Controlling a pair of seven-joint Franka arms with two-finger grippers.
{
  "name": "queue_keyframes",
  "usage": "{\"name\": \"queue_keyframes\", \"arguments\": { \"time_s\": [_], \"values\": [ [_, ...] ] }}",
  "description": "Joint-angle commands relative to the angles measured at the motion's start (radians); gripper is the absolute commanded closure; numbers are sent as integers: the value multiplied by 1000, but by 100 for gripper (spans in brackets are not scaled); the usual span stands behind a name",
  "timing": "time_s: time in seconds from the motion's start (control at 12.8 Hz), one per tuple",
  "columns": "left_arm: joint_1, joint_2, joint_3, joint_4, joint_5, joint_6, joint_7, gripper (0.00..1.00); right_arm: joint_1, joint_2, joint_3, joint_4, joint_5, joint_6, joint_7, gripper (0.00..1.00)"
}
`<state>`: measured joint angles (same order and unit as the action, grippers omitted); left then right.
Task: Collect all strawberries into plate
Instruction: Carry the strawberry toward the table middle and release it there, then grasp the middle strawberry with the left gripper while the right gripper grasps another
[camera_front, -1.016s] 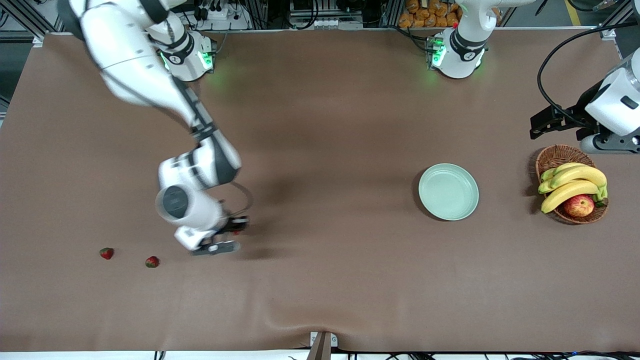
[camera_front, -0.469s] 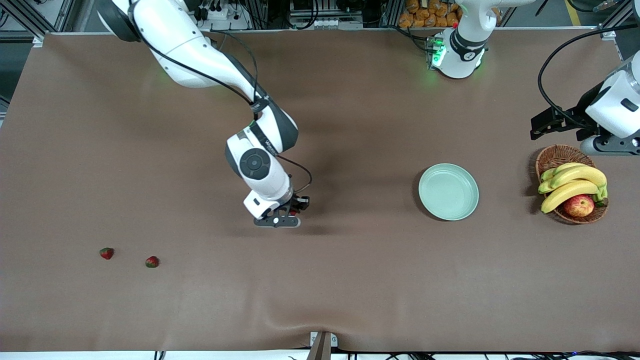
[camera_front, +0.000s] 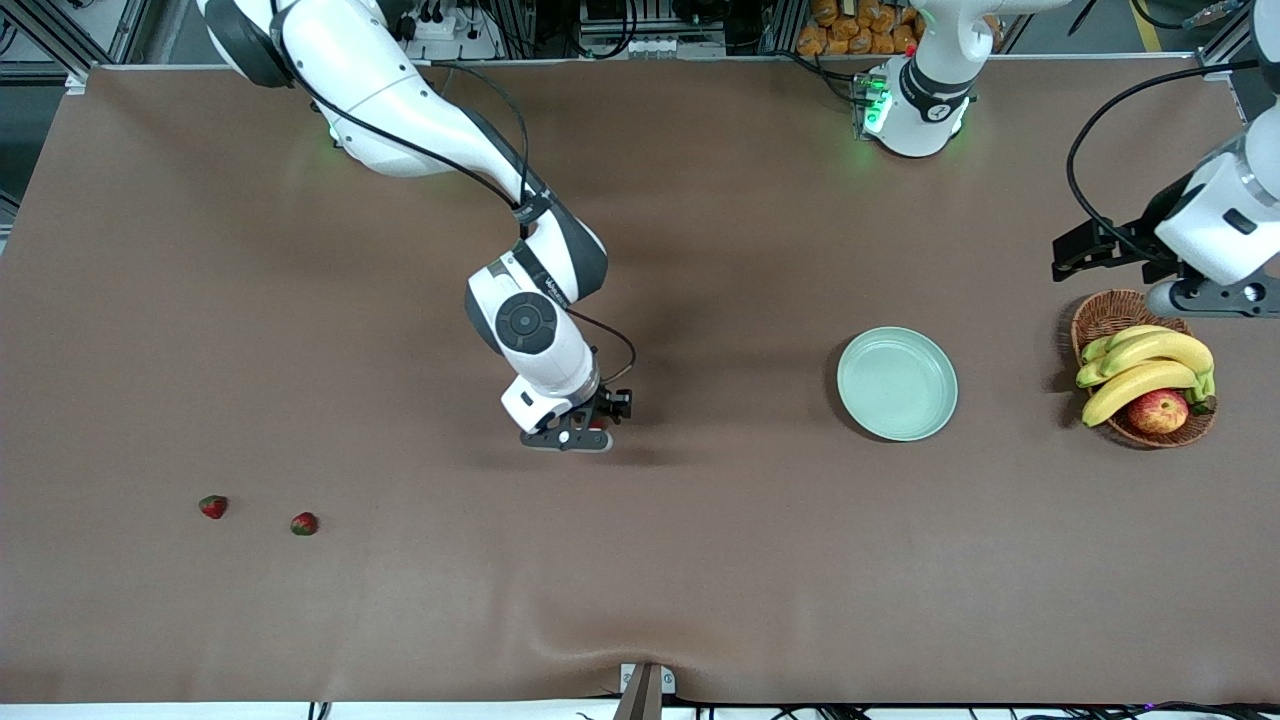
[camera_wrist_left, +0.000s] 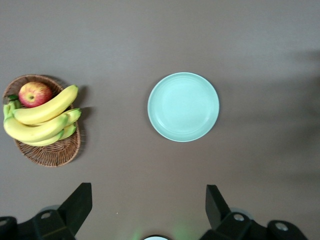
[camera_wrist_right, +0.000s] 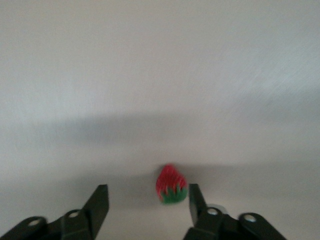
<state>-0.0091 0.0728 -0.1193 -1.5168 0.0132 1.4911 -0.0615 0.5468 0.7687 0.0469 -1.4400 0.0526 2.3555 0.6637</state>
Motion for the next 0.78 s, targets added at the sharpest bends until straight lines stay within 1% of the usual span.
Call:
{"name": "queue_keyframes", "arguments": {
  "time_s": [0.0, 0.16, 0.31, 0.39, 0.47, 0.55, 0.7],
  "values": [
    [-93, 42, -16, 12, -7, 29, -88, 0, -152, -100, 7, -8, 13, -90, -16, 0],
    [-214, 128, -16, 26, -6, 99, -232, 0, -307, -112, 5, -10, 4, -127, -108, 0],
    [-329, 255, -14, 102, -1, 185, -410, 0, -454, -91, 4, -10, -8, -121, -212, 0],
    [-386, 325, -13, 150, -1, 233, -542, 0, -522, -62, 4, -7, -31, -113, -292, 0],
    [-431, 393, -11, 193, 2, 295, -652, 0, -572, -36, 4, -2, -60, -78, -373, 0],
    [-477, 447, -3, 213, 5, 366, -729, 0, -606, -10, 4, 0, -72, -20, -438, 0],
    [-534, 517, 10, 214, 4, 534, -855, 0, -607, 55, 4, 1, -83, 56, -493, 0]
  ]
}}
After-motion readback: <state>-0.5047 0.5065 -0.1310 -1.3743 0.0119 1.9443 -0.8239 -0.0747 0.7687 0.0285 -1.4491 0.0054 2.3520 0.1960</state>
